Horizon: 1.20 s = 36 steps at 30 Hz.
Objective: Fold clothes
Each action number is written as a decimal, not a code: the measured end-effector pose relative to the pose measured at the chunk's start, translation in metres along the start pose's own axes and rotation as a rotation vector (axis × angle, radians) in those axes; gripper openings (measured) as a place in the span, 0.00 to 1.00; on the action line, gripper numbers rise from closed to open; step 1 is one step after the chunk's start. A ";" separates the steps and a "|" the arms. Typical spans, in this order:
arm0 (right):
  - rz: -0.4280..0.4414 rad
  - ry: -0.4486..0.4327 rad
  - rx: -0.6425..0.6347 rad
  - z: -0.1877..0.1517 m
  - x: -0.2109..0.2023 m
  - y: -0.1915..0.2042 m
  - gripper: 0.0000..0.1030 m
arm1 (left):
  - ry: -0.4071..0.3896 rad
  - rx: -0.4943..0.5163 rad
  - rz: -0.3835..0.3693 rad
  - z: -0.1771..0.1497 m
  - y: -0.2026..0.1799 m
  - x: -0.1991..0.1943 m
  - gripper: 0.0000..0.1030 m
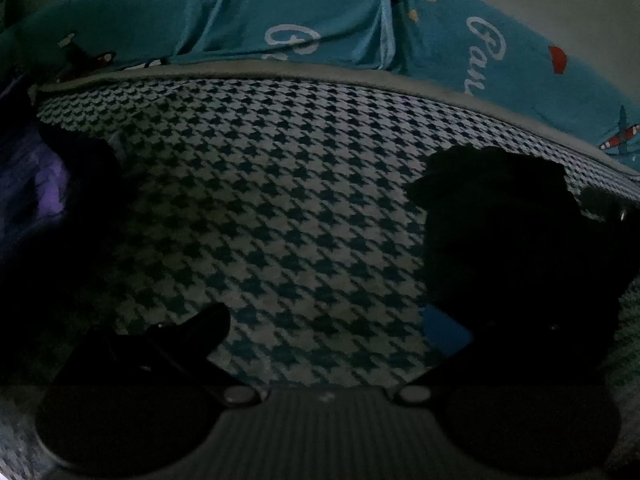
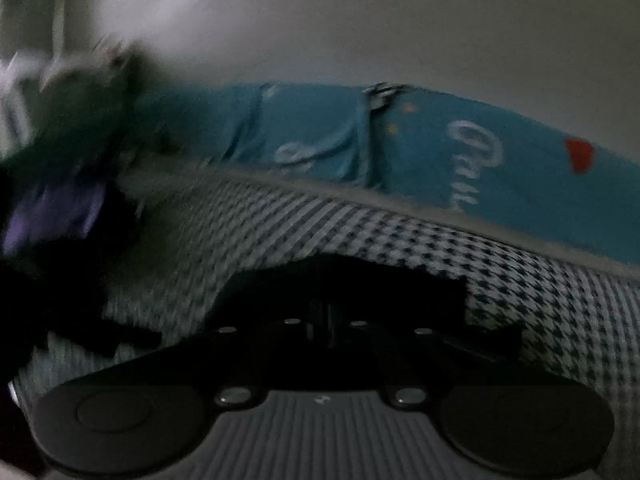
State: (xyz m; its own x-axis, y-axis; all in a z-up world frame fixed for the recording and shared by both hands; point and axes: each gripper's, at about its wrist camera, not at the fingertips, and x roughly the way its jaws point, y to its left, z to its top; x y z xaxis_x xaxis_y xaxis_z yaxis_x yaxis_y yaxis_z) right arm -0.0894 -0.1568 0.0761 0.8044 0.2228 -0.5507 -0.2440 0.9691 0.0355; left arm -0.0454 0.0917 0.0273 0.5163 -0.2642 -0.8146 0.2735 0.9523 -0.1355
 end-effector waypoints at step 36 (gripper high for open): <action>0.031 0.056 -0.457 -0.031 0.011 0.059 0.14 | 0.002 -0.003 0.025 0.002 -0.002 0.007 1.00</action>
State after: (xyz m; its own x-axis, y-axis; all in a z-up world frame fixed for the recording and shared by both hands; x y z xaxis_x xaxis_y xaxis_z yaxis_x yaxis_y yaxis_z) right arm -0.1120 -0.1006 0.0461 0.7656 0.2326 -0.5998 -0.4912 0.8134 -0.3116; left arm -0.0409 0.0876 0.0228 0.5212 -0.2399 -0.8190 0.2580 0.9591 -0.1167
